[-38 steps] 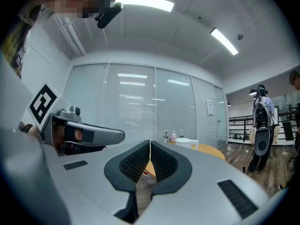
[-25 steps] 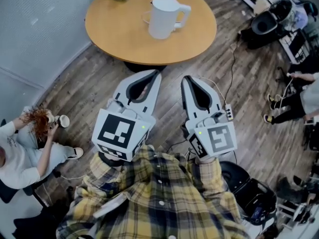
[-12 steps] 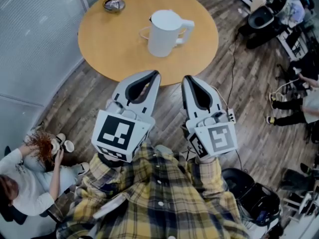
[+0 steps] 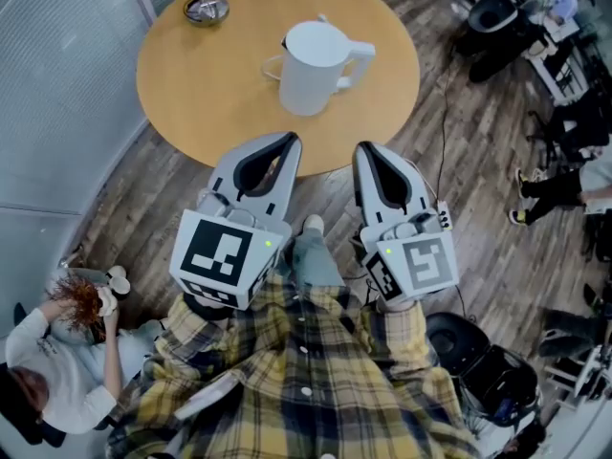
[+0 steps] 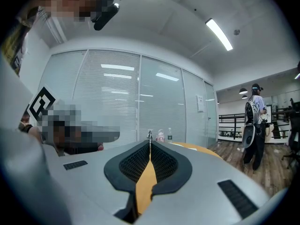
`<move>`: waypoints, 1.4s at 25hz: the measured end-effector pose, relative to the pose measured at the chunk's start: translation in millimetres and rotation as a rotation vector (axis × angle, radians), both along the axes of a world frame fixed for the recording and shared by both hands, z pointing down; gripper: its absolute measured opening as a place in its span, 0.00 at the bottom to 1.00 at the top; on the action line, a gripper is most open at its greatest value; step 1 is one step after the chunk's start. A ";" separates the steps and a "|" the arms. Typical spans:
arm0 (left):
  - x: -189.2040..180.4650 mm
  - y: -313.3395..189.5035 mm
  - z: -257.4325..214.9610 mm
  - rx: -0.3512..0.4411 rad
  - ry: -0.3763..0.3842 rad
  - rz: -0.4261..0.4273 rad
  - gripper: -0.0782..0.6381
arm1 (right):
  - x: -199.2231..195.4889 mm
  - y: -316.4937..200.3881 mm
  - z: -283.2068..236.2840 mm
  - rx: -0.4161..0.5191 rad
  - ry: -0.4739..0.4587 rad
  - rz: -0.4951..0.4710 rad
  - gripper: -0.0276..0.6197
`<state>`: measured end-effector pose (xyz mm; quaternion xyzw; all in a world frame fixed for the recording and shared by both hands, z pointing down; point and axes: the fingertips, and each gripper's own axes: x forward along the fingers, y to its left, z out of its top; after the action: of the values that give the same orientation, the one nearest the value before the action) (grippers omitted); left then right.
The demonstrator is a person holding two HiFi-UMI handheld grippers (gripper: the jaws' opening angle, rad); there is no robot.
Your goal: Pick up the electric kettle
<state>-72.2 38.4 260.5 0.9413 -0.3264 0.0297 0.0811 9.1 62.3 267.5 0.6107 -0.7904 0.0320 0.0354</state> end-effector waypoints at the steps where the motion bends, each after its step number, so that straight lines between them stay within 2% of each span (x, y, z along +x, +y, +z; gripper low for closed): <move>1: 1.3 -5.3 1.2 0.000 0.000 0.000 0.11 | 2.3 -4.4 1.2 -0.003 0.001 0.003 0.10; 8: 24.2 -46.6 9.0 -0.023 -0.003 0.003 0.11 | 24.7 -46.7 7.1 -0.015 0.011 0.006 0.09; 16: 60.1 -96.3 5.3 -0.015 -0.002 -0.040 0.11 | 60.8 -102.9 4.7 -0.008 0.009 -0.040 0.10; 27: 101.3 -177.9 -6.9 0.004 0.007 -0.187 0.11 | 107.5 -194.8 3.2 -0.013 -0.004 -0.178 0.10; 35: 106.0 -190.4 -2.2 -0.001 -0.001 -0.266 0.11 | 121.3 -215.5 8.4 0.002 -0.003 -0.230 0.10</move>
<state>33.8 -152.0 258.3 0.8897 -0.4482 0.0192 0.0846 130.4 -153.3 275.9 0.5158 -0.8555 0.0276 0.0370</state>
